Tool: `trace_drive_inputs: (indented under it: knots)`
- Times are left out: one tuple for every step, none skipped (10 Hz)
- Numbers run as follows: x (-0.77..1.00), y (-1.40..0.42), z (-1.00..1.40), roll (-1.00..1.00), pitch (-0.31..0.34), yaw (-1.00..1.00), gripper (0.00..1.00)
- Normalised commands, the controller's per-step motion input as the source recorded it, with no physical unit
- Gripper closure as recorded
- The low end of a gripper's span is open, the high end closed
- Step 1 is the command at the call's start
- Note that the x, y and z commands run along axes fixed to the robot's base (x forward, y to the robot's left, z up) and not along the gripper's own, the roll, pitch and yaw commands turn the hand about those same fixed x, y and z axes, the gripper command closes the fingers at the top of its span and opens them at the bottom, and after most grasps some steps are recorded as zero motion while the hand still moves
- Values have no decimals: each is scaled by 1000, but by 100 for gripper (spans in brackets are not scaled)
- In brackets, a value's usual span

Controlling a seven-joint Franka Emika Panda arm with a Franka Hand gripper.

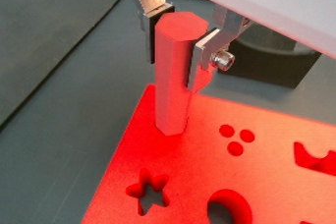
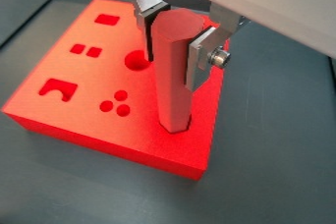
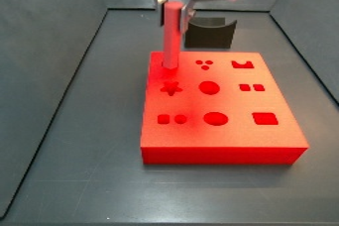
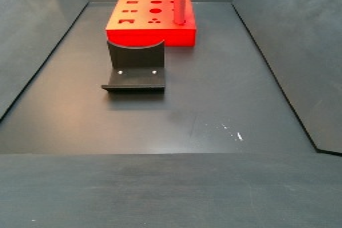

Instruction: Insert the hexagon object.

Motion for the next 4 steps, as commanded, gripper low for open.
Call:
trace_drive_inputs:
  knots:
    - [86, 3, -866, 0, -66, 0, 100]
    - [0, 0, -614, 0, -80, 0, 100]
    - [0, 6, -71, 0, -16, 0, 100]
    - [0, 0, 0, 0, 0, 0, 100]
